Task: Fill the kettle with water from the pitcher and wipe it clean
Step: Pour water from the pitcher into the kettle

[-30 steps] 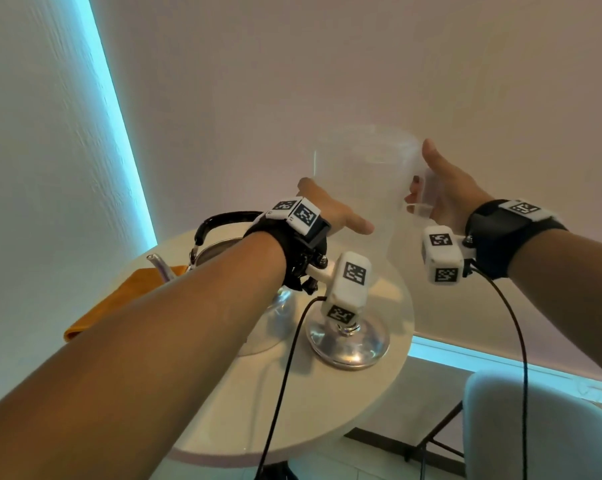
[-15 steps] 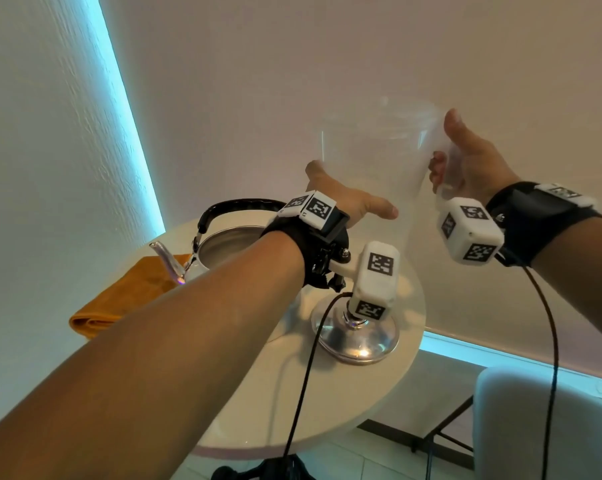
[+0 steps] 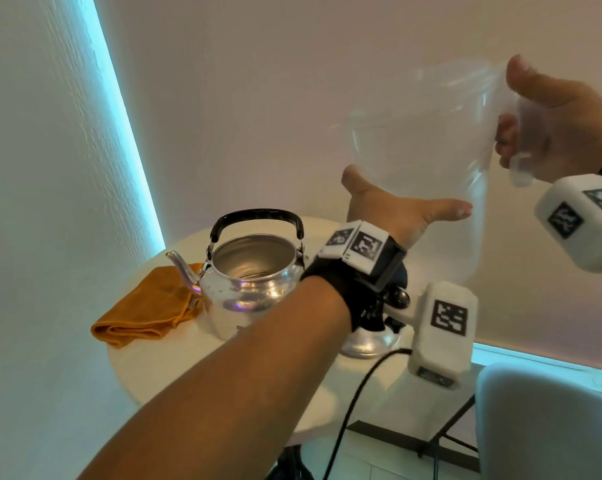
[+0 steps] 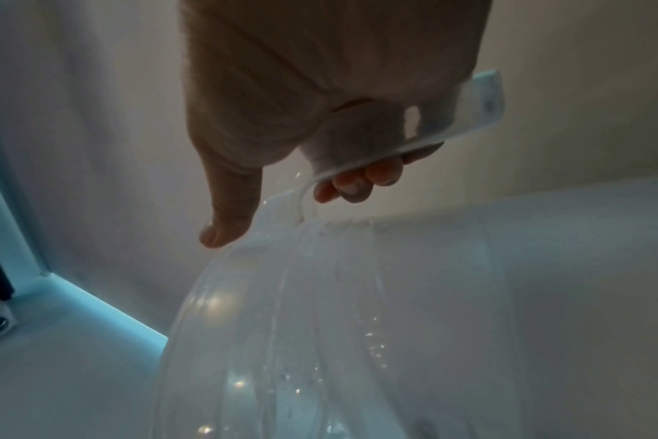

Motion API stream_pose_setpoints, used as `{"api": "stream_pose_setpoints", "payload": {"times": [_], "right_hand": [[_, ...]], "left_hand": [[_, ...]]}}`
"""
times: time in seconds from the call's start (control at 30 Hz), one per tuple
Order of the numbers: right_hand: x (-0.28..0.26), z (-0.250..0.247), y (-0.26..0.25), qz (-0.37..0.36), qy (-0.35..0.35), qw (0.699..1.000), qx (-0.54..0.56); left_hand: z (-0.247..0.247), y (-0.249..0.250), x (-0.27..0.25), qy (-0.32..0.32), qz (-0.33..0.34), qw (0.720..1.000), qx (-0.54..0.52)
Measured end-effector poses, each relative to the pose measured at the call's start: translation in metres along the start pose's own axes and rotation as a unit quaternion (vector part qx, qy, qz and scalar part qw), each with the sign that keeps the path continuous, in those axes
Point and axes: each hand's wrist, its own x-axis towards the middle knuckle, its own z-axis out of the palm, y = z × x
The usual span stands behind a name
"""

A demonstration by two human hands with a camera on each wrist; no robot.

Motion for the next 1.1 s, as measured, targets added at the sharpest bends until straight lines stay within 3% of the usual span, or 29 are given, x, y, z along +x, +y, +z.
{"api": "stream_pose_setpoints", "payload": {"times": [0.23,0.5,1.1], "right_hand": [[-0.026,0.005,-0.022,-0.003,0.009,0.998,-0.060],[-0.039,0.035,-0.037,0.013,-0.018,0.994,-0.103],[-0.034,0.085,-0.050,0.107,0.003,0.961,-0.257]], "left_hand": [[0.011,-0.004,-0.039,0.001,-0.022,0.999,-0.030],[-0.009,-0.006,-0.063,0.001,-0.027,0.998,-0.055],[-0.028,-0.021,-0.078,0.018,-0.087,0.989,-0.117]]}}
